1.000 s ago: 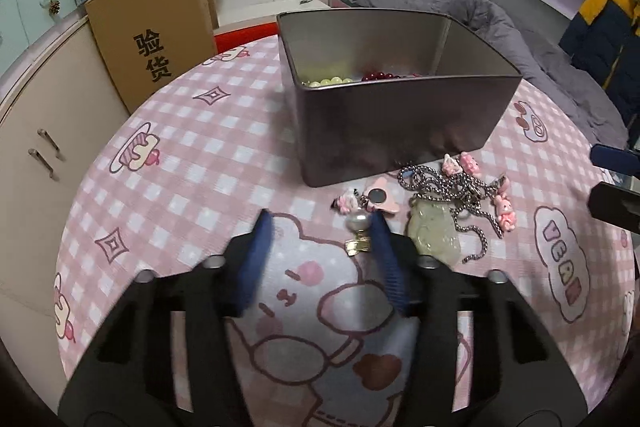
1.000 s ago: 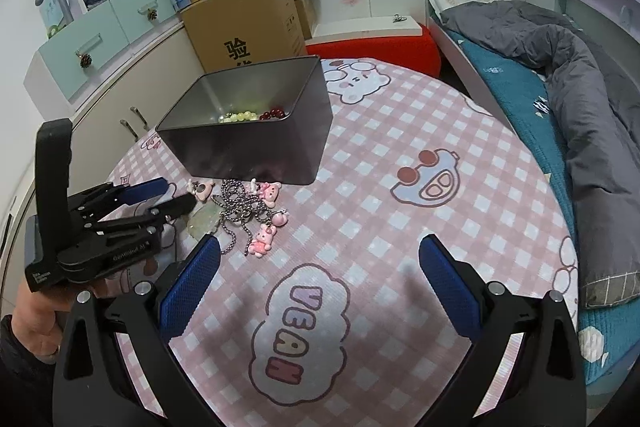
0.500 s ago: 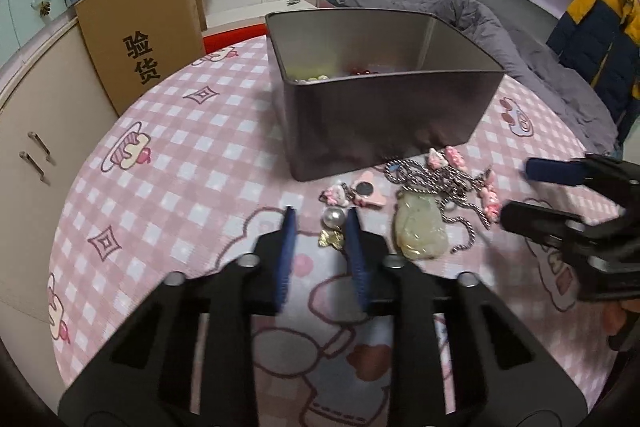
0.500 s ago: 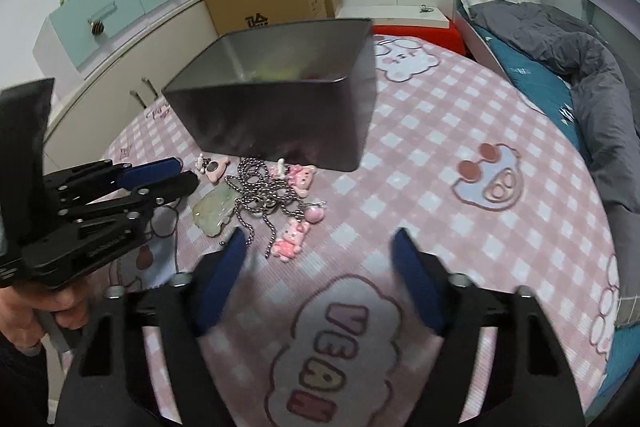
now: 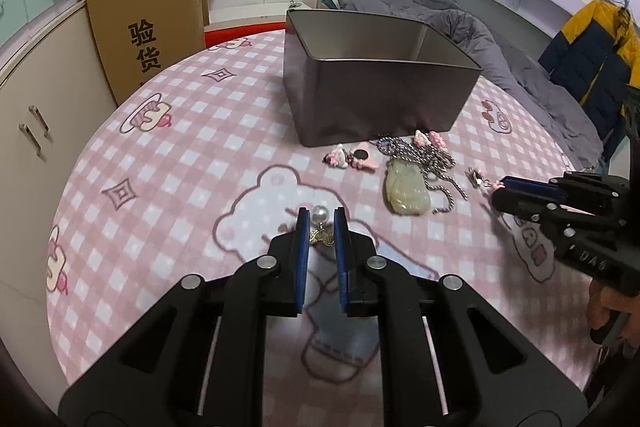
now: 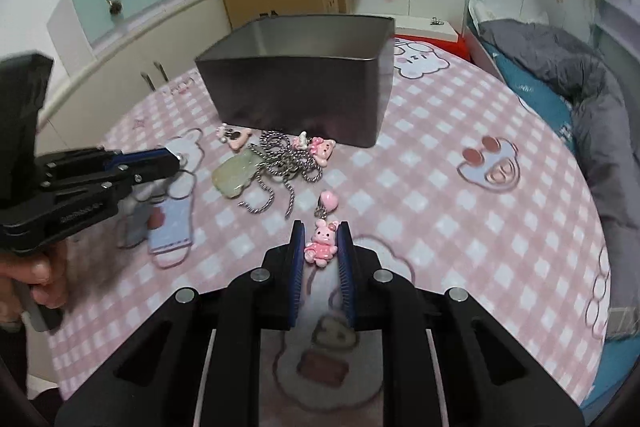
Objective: Organize jewelry
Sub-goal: 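Carry both charms over the grey box and open both grippers, then withdraw both tools from the box toward the silver chains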
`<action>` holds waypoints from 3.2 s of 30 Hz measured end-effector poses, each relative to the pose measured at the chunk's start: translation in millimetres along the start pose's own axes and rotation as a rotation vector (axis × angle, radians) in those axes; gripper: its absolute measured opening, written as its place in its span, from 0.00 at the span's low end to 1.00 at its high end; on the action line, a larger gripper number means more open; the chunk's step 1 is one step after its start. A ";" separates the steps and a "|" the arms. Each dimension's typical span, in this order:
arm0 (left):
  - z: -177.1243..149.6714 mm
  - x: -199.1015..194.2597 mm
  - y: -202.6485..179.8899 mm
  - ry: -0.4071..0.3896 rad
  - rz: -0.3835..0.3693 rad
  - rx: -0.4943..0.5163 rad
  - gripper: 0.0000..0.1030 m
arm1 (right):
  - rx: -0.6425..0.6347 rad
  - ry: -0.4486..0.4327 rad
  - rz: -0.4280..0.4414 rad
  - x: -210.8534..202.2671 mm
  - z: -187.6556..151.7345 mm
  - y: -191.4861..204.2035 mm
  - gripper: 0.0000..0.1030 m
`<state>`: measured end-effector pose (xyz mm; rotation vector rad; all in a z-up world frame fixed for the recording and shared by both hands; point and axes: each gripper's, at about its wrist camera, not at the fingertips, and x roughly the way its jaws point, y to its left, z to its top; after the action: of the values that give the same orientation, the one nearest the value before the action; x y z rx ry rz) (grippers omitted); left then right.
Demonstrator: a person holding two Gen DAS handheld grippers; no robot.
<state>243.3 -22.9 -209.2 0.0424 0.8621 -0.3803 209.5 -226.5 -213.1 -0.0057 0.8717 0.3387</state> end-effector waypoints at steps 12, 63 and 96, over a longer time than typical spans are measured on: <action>6.7 -56.1 3.1 -0.104 0.005 0.001 0.12 | 0.004 -0.114 0.085 -57.4 23.1 8.1 0.14; 157.4 -63.4 5.5 -0.298 0.109 -0.084 0.94 | 0.145 -0.274 0.048 -57.6 169.2 -47.6 0.93; 96.7 -144.6 -6.6 -0.403 0.223 -0.015 0.94 | 0.050 -0.391 -0.020 -129.5 134.8 -9.1 0.93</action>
<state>226.8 -2.5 -37.2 0.0457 0.4549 -0.1634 236.3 -253.4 -29.8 0.0952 0.4920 0.2861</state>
